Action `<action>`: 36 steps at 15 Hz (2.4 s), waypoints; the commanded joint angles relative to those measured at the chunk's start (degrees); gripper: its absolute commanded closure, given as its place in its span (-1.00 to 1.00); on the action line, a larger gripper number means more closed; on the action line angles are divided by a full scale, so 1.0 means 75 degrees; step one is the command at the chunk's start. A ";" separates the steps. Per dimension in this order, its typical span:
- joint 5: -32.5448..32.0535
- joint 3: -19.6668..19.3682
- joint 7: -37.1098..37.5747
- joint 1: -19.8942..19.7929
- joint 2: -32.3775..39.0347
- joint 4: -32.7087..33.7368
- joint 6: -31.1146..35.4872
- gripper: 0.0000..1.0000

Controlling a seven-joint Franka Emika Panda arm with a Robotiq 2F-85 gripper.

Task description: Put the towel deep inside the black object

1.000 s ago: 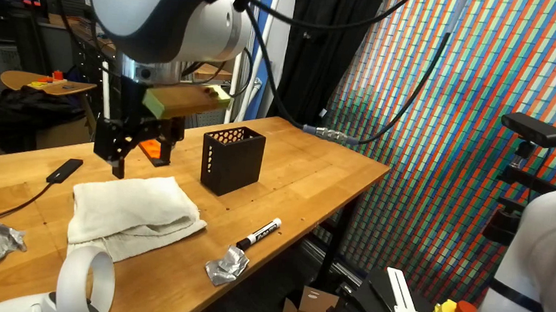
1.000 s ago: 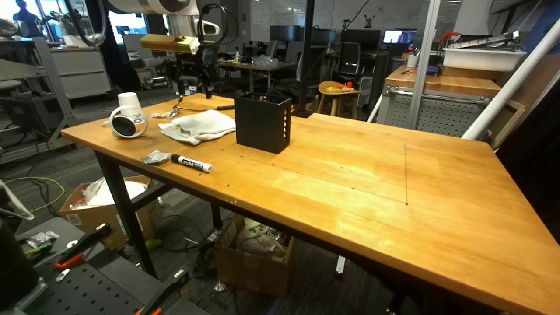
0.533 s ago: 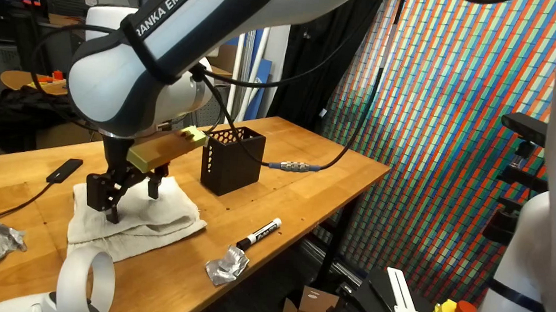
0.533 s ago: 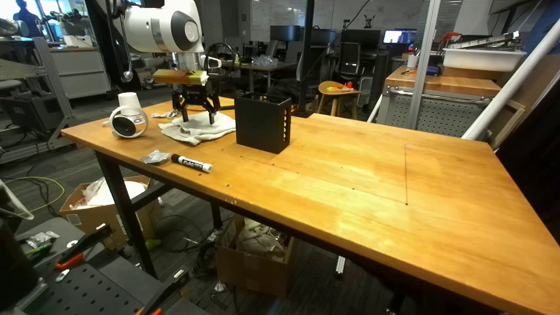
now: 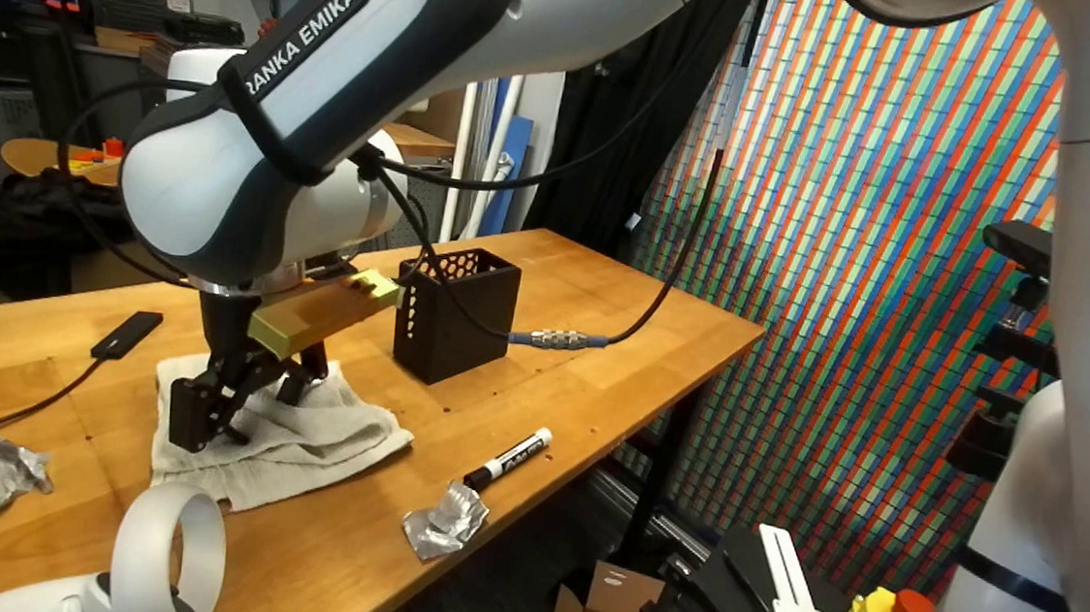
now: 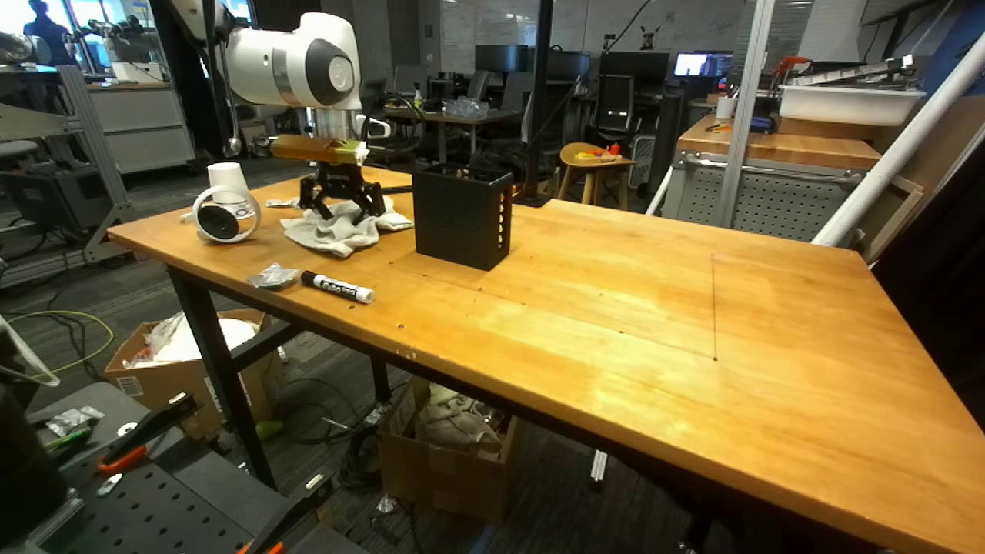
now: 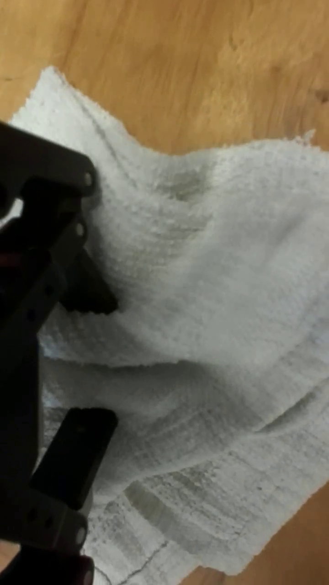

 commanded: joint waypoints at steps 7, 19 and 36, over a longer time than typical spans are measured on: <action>0.1210 0.0007 -0.0462 -0.0527 -0.1558 -0.1355 -0.0702 0.89; 0.0594 -0.0809 0.0063 -0.1147 -0.3396 -0.0764 -0.0624 0.80; -0.0937 -0.1419 -0.0241 -0.1712 -0.2077 -0.0964 -0.0220 0.78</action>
